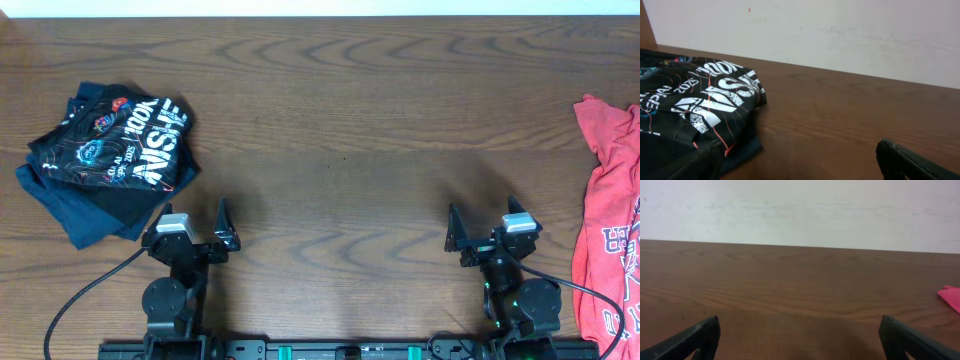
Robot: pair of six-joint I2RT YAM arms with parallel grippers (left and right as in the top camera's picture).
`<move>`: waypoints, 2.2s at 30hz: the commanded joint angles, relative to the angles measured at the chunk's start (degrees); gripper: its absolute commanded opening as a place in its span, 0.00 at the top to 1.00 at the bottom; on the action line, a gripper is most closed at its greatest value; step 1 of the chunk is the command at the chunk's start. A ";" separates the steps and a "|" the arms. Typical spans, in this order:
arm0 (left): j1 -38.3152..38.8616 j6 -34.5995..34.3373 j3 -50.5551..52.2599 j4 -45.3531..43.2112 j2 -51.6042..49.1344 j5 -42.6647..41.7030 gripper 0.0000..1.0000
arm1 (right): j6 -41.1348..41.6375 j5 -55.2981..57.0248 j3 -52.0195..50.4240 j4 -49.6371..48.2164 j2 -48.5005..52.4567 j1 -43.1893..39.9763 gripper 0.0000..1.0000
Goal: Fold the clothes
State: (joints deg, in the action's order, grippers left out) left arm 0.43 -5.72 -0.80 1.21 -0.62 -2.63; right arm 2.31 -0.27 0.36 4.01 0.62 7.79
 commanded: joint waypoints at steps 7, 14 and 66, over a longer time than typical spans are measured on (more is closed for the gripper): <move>-0.24 0.79 0.57 2.62 0.50 0.76 0.02 | -0.68 -0.37 -0.04 0.24 -0.35 0.37 0.01; -0.24 0.76 0.57 2.62 0.50 0.74 0.02 | -0.68 -0.37 -0.04 0.24 -0.35 0.37 0.01; -0.24 -7.50 -14.49 10.97 -12.61 -7.26 0.02 | 6.84 13.33 12.22 14.03 8.74 0.35 0.01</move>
State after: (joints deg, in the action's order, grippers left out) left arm 0.43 -12.25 -8.54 10.76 -9.04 -8.71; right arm 8.71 6.22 7.42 16.53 6.24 7.79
